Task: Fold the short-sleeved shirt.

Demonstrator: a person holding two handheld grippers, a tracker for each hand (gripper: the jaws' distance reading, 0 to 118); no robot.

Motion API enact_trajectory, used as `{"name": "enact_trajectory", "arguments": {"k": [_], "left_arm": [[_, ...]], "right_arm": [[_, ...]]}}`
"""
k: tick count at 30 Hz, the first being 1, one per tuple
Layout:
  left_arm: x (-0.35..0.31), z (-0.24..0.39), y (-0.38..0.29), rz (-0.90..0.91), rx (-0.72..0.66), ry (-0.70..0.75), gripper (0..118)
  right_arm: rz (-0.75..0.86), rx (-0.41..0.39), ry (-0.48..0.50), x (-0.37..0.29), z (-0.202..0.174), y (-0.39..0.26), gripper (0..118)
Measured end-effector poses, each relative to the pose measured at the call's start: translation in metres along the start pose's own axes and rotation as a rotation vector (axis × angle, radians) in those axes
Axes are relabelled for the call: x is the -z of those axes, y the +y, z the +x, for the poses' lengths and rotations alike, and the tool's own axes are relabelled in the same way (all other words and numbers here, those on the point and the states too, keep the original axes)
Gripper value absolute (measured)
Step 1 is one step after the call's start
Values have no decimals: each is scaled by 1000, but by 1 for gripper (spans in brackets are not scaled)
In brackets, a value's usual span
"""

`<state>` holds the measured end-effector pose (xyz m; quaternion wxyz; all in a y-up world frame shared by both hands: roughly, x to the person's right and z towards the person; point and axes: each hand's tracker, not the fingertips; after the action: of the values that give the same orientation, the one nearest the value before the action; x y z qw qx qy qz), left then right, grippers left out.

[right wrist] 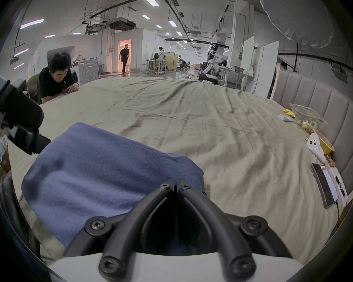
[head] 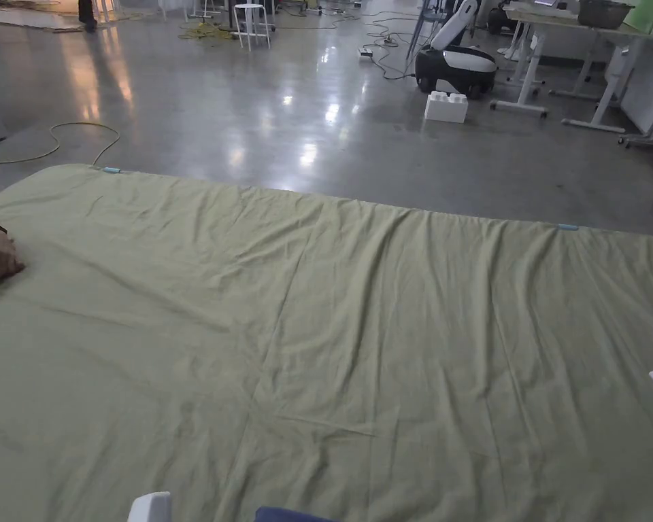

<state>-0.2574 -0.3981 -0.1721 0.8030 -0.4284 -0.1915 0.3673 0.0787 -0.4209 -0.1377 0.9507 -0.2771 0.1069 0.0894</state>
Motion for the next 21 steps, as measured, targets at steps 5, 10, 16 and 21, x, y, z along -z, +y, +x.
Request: {"name": "enact_trajectory", "arguments": {"k": [5, 10, 16, 21], "left_arm": [[46, -6, -5, -127, -34, -46, 87], [69, -6, -12, -123, -22, -142, 80], [75, -32, -16, -98, -179, -199, 30], [68, -28, -22, -75, -178, -210, 27]], "right_arm": [[-2, 10, 10, -1, 1, 0, 3], [-4, 30, 25, -1, 6, -1, 3], [10, 8, 36, -3, 6, -2, 3], [7, -14, 29, -1, 3, -1, 3]]}}
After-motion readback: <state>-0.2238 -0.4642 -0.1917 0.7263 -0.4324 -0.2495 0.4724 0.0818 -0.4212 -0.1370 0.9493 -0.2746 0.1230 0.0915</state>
